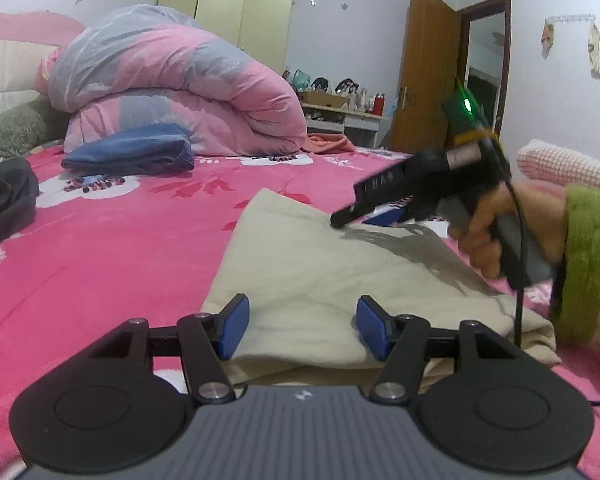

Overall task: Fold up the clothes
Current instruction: 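Lower the left tool to the trouser edge while the right tool moves beside it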

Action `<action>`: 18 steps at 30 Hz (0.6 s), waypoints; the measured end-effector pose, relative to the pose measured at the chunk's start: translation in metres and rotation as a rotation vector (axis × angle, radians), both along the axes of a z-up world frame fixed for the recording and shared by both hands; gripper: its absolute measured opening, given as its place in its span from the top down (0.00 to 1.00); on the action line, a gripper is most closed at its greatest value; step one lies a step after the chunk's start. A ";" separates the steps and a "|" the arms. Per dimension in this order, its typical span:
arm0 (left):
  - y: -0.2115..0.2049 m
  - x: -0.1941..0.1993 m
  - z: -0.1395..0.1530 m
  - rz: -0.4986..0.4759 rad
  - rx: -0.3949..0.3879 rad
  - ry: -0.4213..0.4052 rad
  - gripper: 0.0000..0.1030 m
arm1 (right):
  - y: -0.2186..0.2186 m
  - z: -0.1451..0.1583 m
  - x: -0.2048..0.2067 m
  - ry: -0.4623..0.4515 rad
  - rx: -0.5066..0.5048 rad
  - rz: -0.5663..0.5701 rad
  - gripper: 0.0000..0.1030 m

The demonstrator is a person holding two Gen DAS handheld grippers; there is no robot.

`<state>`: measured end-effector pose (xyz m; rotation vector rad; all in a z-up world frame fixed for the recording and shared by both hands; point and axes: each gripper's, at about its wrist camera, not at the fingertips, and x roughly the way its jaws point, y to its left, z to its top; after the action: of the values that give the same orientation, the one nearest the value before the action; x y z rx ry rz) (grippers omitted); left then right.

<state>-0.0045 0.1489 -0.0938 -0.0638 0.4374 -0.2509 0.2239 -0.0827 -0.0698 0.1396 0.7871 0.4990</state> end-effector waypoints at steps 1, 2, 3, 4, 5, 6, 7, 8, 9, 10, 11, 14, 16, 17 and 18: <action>0.000 0.000 -0.001 -0.002 -0.002 -0.004 0.41 | 0.005 0.010 -0.002 -0.032 -0.015 0.010 0.53; 0.000 0.000 -0.001 -0.003 -0.001 -0.006 0.41 | 0.010 0.021 -0.003 -0.061 -0.014 0.028 0.53; 0.000 0.000 -0.001 -0.004 0.000 -0.007 0.41 | 0.016 0.031 -0.004 -0.080 0.024 0.065 0.53; 0.001 0.000 -0.001 -0.005 -0.001 -0.009 0.41 | 0.024 0.035 -0.004 -0.086 0.050 0.099 0.53; 0.001 0.000 -0.002 -0.006 -0.003 -0.010 0.41 | 0.035 0.033 -0.002 -0.089 0.052 0.136 0.55; 0.001 -0.001 -0.002 -0.007 -0.004 -0.011 0.41 | 0.046 0.032 -0.001 -0.092 0.054 0.173 0.55; 0.002 -0.001 -0.002 -0.006 -0.005 -0.011 0.41 | 0.056 0.027 0.002 -0.089 0.051 0.199 0.55; 0.002 0.000 -0.002 0.001 -0.008 -0.005 0.41 | 0.063 0.014 0.006 -0.071 0.037 0.199 0.54; 0.003 0.001 -0.001 0.001 -0.015 -0.001 0.41 | 0.069 0.001 0.010 -0.053 0.022 0.198 0.52; 0.004 0.002 -0.001 -0.001 -0.022 0.001 0.41 | 0.076 -0.012 0.015 -0.036 0.008 0.197 0.47; 0.005 0.002 0.000 -0.005 -0.025 0.007 0.40 | 0.078 -0.019 0.019 -0.012 0.011 0.190 0.48; 0.005 0.003 0.004 -0.018 -0.016 0.027 0.40 | 0.063 -0.002 0.017 0.030 0.039 0.132 0.51; 0.005 0.005 0.007 -0.016 -0.016 0.050 0.40 | 0.042 0.019 -0.010 -0.022 0.027 0.107 0.51; 0.005 0.006 0.009 -0.015 -0.018 0.062 0.40 | 0.029 0.028 -0.025 -0.046 0.029 0.099 0.51; 0.005 0.007 0.010 -0.013 -0.019 0.073 0.40 | 0.018 0.034 -0.039 -0.062 0.020 0.092 0.51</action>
<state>0.0023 0.1540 -0.0835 -0.0886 0.5087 -0.2666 0.1852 -0.0651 -0.0359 0.1068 0.7302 0.5954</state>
